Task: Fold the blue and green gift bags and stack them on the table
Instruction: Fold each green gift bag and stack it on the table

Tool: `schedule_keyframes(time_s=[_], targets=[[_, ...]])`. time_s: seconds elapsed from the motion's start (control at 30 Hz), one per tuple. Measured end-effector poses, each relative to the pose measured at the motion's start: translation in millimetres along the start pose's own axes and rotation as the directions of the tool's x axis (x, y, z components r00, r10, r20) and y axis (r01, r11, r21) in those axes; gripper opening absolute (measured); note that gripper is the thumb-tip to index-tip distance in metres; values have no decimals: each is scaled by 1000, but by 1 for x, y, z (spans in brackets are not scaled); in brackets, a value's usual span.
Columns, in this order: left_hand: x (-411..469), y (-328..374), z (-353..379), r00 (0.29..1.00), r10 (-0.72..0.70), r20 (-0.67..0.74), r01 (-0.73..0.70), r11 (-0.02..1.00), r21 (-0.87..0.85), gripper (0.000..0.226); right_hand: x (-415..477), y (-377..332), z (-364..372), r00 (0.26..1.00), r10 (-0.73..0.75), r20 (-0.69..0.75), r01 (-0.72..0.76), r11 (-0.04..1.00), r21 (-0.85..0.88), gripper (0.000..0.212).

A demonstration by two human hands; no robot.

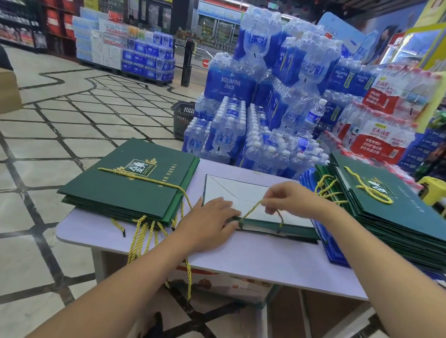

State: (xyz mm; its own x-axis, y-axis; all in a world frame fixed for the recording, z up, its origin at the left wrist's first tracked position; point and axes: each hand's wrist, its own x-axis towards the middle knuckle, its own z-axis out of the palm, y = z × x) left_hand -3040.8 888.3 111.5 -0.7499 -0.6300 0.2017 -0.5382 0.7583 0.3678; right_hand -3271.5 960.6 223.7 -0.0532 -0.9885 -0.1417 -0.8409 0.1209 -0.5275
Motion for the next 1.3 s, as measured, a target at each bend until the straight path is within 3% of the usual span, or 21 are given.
schedule_keyframes(time_s=[0.07,0.23,0.43,0.63,0.77,0.9,1.03,1.13,1.2,1.3], targets=[[-1,0,-1,1000,1,7,-1,1000,5,47,10,-3,-9,1000,12,-19,-10,995,100,19],[-3,-1,-2,999,26,-33,-26,1000,-2,49,41,-3,8,994,92,-62,-88,994,58,34],[-1,-3,2,999,32,-45,-32,999,-1,49,63,17,45,940,53,-336,-171,928,-330,57],[0,-4,2,998,38,-52,-39,999,-19,47,78,33,66,919,55,-390,-226,884,-408,60],[1,-6,2,998,47,-38,-47,999,-21,46,74,32,61,936,57,-347,-182,923,-340,56],[3,-5,-2,998,70,-1,-70,997,26,48,43,27,48,987,-50,-156,5,960,-279,45],[13,2,-18,991,135,-23,-131,981,141,41,-1,35,49,971,-234,-55,190,885,-424,74],[23,12,-42,987,146,-72,-130,973,193,41,-17,35,44,935,-318,-160,180,810,-559,58],[29,19,-63,969,164,-185,-122,969,216,44,-21,23,35,911,-309,-274,115,826,-552,48],[34,23,-100,816,281,-505,-145,946,291,66,-23,-1,12,843,-322,-431,117,892,-438,37]])
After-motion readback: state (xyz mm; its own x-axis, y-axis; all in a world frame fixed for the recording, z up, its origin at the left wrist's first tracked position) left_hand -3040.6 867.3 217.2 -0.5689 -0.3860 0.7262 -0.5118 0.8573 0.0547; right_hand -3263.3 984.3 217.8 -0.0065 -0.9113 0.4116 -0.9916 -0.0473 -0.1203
